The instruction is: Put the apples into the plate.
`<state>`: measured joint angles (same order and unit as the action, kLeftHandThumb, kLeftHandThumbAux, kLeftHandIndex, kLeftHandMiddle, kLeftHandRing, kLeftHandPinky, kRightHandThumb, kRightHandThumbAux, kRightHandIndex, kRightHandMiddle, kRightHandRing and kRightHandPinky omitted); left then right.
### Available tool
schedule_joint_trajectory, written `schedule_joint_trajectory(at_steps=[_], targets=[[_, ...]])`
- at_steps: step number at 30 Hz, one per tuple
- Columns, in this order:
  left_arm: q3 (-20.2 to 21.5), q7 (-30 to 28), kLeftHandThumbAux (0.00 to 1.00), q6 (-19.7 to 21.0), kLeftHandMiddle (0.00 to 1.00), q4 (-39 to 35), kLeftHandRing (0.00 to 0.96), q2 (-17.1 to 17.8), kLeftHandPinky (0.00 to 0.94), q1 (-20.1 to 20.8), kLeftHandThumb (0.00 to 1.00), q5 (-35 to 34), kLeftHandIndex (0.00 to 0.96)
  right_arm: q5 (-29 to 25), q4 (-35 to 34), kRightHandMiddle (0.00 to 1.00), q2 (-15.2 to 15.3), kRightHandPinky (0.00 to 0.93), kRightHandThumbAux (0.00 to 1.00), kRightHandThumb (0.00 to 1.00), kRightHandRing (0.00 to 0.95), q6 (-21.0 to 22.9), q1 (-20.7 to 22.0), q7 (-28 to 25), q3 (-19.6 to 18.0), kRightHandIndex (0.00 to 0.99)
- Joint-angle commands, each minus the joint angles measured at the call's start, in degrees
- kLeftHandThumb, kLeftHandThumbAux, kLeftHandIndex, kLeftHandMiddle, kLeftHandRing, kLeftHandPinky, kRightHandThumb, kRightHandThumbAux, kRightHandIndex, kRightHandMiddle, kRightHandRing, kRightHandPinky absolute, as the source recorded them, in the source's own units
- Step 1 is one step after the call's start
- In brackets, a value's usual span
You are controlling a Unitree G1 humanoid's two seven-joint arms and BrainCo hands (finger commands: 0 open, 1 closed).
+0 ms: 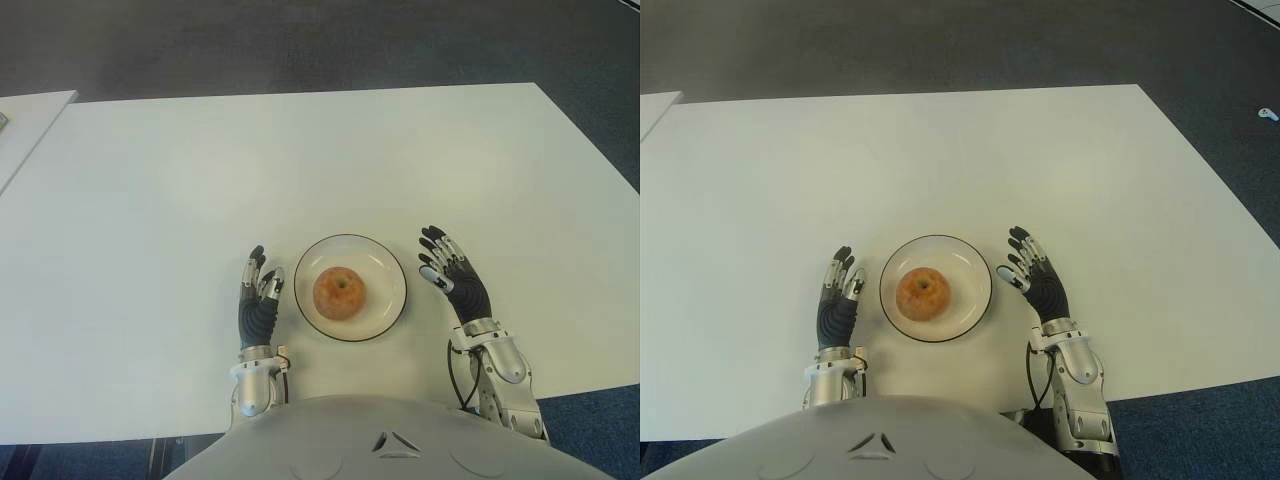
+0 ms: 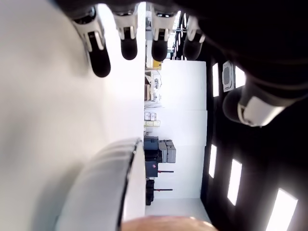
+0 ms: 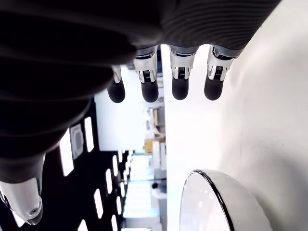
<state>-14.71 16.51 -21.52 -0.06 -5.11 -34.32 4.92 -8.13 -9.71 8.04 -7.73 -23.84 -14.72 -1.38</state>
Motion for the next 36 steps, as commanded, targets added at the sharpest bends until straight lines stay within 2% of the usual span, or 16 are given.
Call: schedule_joint_trajectory(at_steps=[1,10,16,27,36], targets=[[-3.46,-2.40,0.473,0.10,0.012,3.40,0.000,-3.23,0.000,-3.45,0.050,-2.40,0.026,1.00,0.18,0.000,0.23,0.000,0.625,0.167,0.000,1.93,-0.22,0.35,0.70,0.002],[-3.04,-5.47,0.518,-2.18,0.022,2.85,0.000,-2.23,0.000,-3.61,0.029,-3.53,0.044,0.07,2.46,0.000,-0.36,0.000,0.608,0.156,0.000,2.12,0.51,-0.26,0.58,0.013],[-3.54,-5.39,0.521,-3.60,0.033,0.76,0.000,-1.27,0.000,-4.28,0.015,-0.70,0.058,-1.78,5.15,0.025,-1.69,0.004,0.580,0.154,0.000,-0.45,0.73,-1.03,0.27,0.048],[-1.89,-2.67,0.503,-11.38,0.063,2.58,0.011,-0.91,0.006,-3.25,0.038,3.62,0.161,-5.85,9.31,0.074,-4.39,0.000,0.535,0.162,0.006,-5.57,1.08,-3.51,-0.08,0.098],[-0.86,-2.18,0.485,-14.94,0.068,3.74,0.015,-0.98,0.005,-2.72,0.066,3.06,0.163,-6.34,11.37,0.064,-5.56,0.000,0.548,0.177,0.000,-8.27,1.43,-4.23,-0.26,0.094]])
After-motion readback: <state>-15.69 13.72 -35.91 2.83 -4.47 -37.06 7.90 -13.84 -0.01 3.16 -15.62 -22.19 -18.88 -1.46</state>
